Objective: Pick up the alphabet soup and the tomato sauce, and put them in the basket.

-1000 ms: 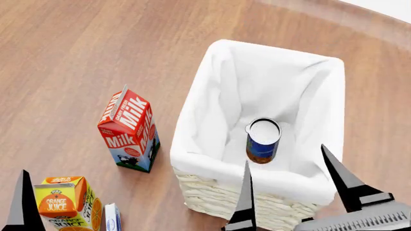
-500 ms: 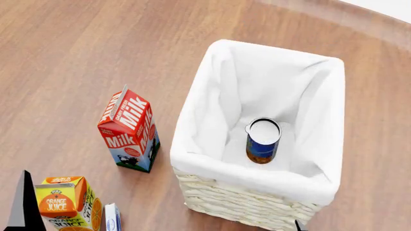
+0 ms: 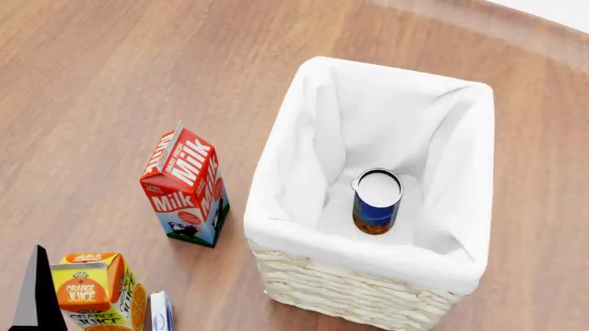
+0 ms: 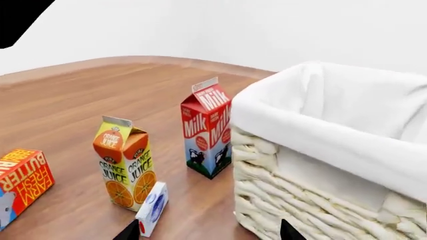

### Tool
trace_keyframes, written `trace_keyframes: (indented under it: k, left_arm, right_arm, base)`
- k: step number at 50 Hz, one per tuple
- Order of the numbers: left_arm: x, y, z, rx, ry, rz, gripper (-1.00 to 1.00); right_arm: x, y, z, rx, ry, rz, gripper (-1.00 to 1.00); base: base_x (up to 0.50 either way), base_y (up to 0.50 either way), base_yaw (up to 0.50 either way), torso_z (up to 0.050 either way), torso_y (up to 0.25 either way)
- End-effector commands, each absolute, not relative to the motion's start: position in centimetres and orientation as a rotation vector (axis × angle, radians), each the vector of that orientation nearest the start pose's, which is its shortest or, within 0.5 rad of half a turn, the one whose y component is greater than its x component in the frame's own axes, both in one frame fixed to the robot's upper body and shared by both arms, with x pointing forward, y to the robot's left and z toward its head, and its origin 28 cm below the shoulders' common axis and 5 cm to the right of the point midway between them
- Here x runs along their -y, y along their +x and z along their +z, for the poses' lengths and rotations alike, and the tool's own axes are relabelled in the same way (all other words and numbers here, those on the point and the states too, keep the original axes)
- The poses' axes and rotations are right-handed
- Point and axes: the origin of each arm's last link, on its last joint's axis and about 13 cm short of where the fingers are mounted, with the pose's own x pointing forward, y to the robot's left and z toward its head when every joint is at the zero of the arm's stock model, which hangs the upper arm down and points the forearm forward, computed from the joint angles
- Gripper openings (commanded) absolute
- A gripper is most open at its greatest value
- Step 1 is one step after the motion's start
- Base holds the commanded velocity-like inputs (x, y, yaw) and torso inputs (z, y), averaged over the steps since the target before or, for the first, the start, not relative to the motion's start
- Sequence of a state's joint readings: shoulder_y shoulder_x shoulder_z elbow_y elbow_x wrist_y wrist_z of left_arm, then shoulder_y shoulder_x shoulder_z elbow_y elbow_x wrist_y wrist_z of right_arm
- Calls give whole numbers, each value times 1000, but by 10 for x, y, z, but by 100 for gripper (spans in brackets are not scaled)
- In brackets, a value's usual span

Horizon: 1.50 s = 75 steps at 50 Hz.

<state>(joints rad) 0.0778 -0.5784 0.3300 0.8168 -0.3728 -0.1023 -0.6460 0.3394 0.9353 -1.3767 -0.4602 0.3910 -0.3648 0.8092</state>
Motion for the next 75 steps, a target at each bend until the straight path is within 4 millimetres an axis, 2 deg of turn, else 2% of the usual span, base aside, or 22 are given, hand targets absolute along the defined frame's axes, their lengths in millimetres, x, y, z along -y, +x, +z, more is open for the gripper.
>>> trace_keyframes:
  k: [1,21,37,47,52,53,75]
  left_arm:
    - [-209,154,142,411,-77,-12,100]
    - [-210,154,142,414,-79,-13,100]
    - [-210,154,142,417,-80,-13,100]
    - [-209,152,144,419,-82,-15,100]
    - [-209,152,145,421,-83,-16,100]
    - [-209,152,145,420,-84,-16,100]
    - [-209,153,144,418,-84,-19,100]
  right_arm:
    - [83,121,55,130,-49,572,100]
    - [62,123,45,111,-15,634,100]
    - [48,128,32,41,-104,616,100]
    - [41,124,34,57,-242,629,100]
    - [40,120,38,67,-256,644,100]
    - [33,111,37,68,-273,687,100]
    - [23,105,32,60,-257,746,100]
  base:
    - [0,0,0,0,0]
    - [0,0,0,0,0]
    - [0,0,0,0,0]
    - [0,0,0,0,0]
    - [0,0,0,0,0]
    - [0,0,0,0,0]
    - [0,0,0,0,0]
